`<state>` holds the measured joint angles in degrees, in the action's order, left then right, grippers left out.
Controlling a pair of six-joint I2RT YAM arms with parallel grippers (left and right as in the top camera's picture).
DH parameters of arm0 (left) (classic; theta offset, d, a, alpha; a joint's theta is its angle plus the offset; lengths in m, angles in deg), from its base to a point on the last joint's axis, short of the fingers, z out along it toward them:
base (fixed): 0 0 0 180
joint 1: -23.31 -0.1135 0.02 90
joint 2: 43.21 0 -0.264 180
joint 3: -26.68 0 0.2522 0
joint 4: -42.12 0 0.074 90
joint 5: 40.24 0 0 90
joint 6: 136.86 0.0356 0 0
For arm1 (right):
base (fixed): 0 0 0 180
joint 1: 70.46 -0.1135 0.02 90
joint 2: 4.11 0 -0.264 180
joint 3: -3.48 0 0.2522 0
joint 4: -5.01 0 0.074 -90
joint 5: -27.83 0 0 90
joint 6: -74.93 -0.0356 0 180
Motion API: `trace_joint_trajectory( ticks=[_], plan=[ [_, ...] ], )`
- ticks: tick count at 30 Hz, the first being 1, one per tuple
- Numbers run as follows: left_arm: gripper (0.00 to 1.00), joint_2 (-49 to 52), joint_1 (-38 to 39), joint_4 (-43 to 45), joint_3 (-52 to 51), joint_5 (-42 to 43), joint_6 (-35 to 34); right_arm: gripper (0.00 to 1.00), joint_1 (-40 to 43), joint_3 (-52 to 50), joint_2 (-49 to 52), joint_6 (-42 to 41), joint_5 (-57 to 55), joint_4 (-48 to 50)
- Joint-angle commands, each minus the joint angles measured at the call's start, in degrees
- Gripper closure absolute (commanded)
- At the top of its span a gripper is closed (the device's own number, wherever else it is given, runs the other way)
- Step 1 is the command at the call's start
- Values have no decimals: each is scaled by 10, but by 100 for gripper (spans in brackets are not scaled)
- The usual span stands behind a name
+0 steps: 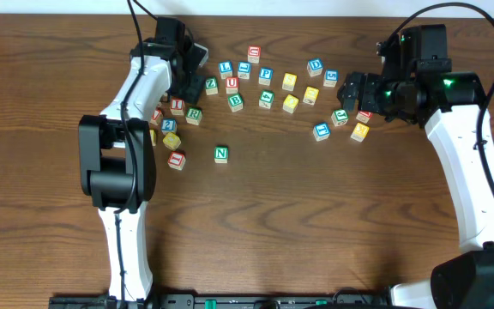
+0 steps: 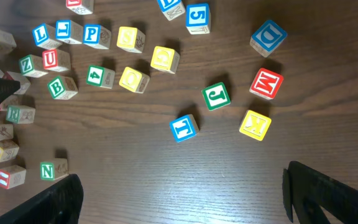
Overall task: Spell out NEURIPS
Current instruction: 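Lower the left gripper and close it on the red E block, then lift the E block and carry it toward the placed N block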
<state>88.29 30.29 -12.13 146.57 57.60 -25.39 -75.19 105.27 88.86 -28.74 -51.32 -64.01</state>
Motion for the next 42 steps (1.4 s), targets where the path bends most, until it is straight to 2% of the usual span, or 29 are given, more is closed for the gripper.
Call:
trace_joint_trajectory(
  ticks=[1, 6, 22, 28, 33, 36, 42],
  plan=[
    [42, 14, 5, 1, -1, 7, 10, 1, -2, 10, 0, -4, -2, 0],
    [47, 15, 5, 10, -7, 5, 10, 1, -2, 10, 0, -4, -2, 0],
    [47, 16, 5, 24, -23, 5, 9, 1, -2, 10, 0, -4, -2, 0],
    [58, 16, 5, 24, -23, 5, 6, 1, -2, 10, 0, -4, -2, 0],
    [67, 16, 5, 24, -23, -42, -51, 1, -2, 10, 0, -4, -2, 0],
    [68, 16, 5, 24, -23, -71, -113, 1, -2, 10, 0, -4, -2, 0],
    [67, 16, 5, 24, -26, -70, -191, 1, -2, 10, 0, -4, -2, 0]
  ],
)
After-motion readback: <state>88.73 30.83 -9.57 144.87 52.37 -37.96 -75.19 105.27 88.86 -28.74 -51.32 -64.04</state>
